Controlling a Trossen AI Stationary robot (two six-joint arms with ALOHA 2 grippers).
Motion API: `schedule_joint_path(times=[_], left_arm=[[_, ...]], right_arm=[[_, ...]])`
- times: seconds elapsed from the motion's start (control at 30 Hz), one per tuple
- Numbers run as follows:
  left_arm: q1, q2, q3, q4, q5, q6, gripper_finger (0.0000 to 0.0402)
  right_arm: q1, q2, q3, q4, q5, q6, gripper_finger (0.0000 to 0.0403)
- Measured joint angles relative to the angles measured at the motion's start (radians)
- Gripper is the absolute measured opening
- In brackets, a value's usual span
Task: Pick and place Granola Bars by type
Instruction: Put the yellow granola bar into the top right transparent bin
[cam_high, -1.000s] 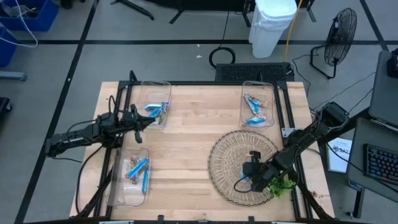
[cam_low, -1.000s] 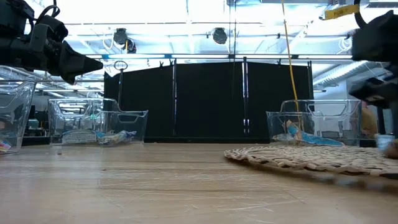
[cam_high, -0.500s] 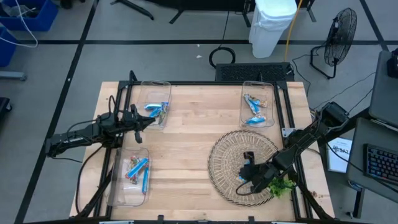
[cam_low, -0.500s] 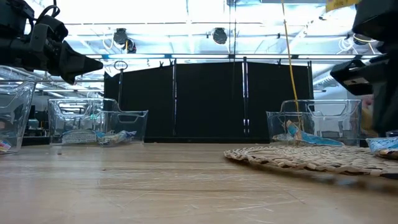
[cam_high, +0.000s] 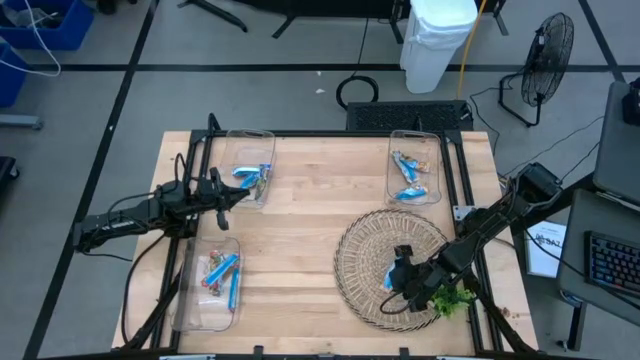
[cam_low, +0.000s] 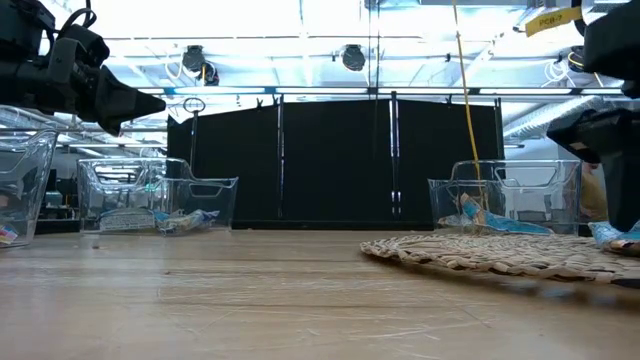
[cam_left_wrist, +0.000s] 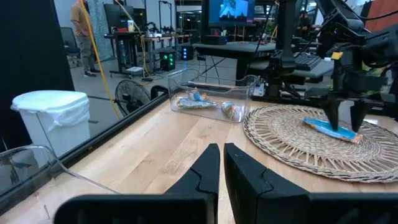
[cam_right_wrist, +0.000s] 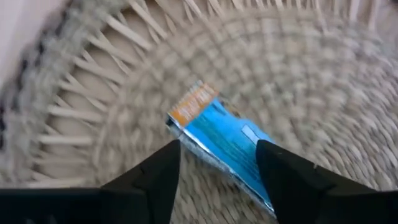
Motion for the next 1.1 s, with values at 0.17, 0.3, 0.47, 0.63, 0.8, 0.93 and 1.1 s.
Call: schedule_joint_path(times=[0.17,0.3,0.47,0.63,0.8,0.93,1.1], left_arm=[[0.000,0.000,0.000,0.000,0.000,0.000,0.0031],[0.000,0.000,0.000,0.000,0.000,0.000,0.0031],[0.000,0.000,0.000,0.000,0.000,0.000,0.0031],[0.000,0.000,0.000,0.000,0.000,0.000,0.0031],[0.000,0.000,0.000,0.000,0.000,0.000,0.0031],[0.000,0.000,0.000,0.000,0.000,0.000,0.0031],[0.000,0.000,0.000,0.000,0.000,0.000,0.0031]], right_arm=[[0.000,0.000,0.000,-0.072,0.032,0.018,0.0216],[0.000,0.000,0.000,-0.079,0.092,0.015,0.0208],[-0.003,0.000,0.001,-0.079,0.143,0.009,0.0189],[-0.005,0.000,0.001,-0.079,0.148,0.005,0.0160],[-0.006,0.000,0.000,-0.086,0.137,-0.007,0.0121],[-0.006,-0.001,-0.033,-0.083,0.134,0.007,0.0093],[-0.019,-0.004,-0.067,-0.077,0.136,0.043,0.0066]])
